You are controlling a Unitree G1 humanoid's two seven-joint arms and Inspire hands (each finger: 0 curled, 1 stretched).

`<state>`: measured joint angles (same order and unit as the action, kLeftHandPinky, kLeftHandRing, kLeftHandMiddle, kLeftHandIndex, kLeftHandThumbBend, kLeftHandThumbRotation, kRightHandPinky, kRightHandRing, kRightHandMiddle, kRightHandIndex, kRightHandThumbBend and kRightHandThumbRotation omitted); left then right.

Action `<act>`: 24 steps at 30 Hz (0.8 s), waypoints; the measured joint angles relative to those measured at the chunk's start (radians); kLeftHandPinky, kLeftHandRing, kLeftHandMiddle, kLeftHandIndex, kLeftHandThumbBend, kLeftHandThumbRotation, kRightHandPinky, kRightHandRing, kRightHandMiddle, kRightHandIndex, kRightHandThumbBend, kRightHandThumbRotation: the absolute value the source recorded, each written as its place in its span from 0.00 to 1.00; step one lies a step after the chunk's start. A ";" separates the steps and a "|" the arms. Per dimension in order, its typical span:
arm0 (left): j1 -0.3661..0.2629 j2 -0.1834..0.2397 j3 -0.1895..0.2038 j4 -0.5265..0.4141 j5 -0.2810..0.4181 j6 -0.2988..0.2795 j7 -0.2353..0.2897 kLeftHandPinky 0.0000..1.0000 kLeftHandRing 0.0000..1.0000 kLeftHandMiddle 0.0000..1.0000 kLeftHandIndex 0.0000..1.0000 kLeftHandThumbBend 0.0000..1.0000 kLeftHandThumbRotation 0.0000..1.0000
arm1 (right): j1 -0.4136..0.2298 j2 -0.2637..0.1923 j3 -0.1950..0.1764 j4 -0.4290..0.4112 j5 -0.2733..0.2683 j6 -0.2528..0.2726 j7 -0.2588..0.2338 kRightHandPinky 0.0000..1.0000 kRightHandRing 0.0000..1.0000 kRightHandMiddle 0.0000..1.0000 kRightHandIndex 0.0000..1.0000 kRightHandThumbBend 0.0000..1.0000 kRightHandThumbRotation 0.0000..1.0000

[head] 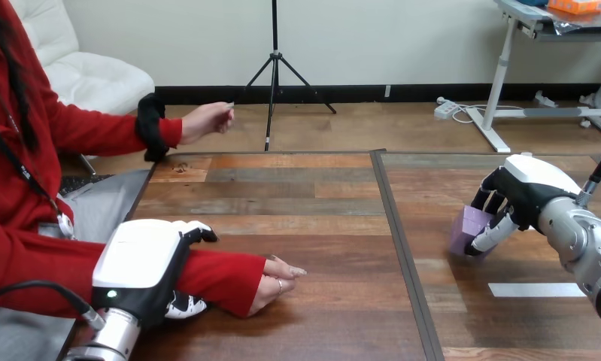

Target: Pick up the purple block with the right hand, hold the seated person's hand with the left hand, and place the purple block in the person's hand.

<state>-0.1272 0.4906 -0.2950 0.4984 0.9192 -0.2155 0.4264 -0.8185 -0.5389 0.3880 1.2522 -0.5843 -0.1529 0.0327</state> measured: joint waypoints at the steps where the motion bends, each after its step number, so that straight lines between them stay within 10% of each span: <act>1: -0.002 0.000 -0.004 0.005 0.001 0.000 0.005 0.72 0.70 0.70 0.68 0.86 0.06 | 0.000 0.000 0.000 0.000 0.000 0.000 0.000 0.43 0.52 0.56 0.52 0.69 0.00; 24: -0.047 0.008 -0.064 0.050 0.007 0.015 -0.020 0.75 0.72 0.72 0.69 0.82 0.28 | 0.000 0.005 -0.002 -0.010 0.007 -0.005 0.000 0.44 0.52 0.55 0.52 0.68 0.00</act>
<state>-0.1745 0.4986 -0.3587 0.5481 0.9257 -0.2004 0.4063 -0.8185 -0.5341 0.3858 1.2419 -0.5778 -0.1581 0.0327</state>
